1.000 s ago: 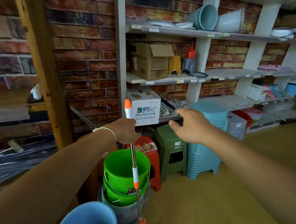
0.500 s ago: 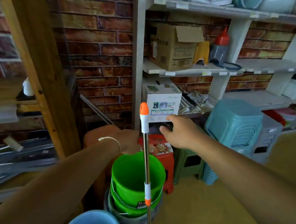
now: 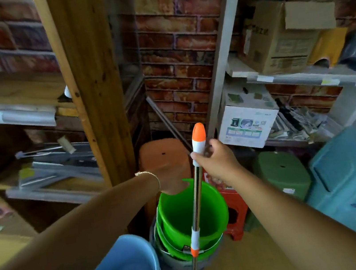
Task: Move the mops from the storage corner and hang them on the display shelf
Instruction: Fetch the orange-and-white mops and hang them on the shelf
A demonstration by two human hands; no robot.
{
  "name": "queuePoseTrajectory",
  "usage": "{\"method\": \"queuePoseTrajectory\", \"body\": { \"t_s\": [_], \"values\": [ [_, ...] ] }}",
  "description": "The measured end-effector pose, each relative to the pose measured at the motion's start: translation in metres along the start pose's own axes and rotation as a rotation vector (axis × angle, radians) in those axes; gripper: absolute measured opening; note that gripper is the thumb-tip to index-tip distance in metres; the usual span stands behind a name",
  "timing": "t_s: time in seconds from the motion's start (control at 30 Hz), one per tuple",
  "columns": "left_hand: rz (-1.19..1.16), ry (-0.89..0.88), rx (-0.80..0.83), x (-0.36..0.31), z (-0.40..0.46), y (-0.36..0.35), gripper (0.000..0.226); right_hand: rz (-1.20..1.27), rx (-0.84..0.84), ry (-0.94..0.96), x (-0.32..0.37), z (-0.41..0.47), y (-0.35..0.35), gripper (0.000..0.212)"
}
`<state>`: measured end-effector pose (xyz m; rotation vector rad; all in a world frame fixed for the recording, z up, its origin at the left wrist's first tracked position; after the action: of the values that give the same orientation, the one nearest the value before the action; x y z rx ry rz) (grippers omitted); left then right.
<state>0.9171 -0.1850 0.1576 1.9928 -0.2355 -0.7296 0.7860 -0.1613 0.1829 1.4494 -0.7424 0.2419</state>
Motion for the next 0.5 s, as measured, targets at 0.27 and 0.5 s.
{"method": "queuePoseTrajectory", "body": {
  "t_s": [0.27, 0.5],
  "values": [
    [-0.322, 0.091, -0.138, -0.008, 0.023, -0.031, 0.024, 0.11, 0.002, 0.221, -0.009, 0.016, 0.002, 0.018],
    [-0.633, 0.138, -0.22, -0.024, 0.02, -0.071, 0.018, 0.187, 0.037, 0.396, -0.029, -0.005, -0.004, 0.022]
  ]
}}
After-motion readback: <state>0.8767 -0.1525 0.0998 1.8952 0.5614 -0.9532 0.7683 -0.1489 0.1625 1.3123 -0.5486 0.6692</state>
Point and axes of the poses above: each hand's wrist, its own z-axis towards the middle knuckle, its own y-axis out of the back of the hand, x = y × z, the point moved 7 cm from there along z, towards the middle knuckle, and after that the axes turned 15 degrees about -z, right-handed, at the moved point
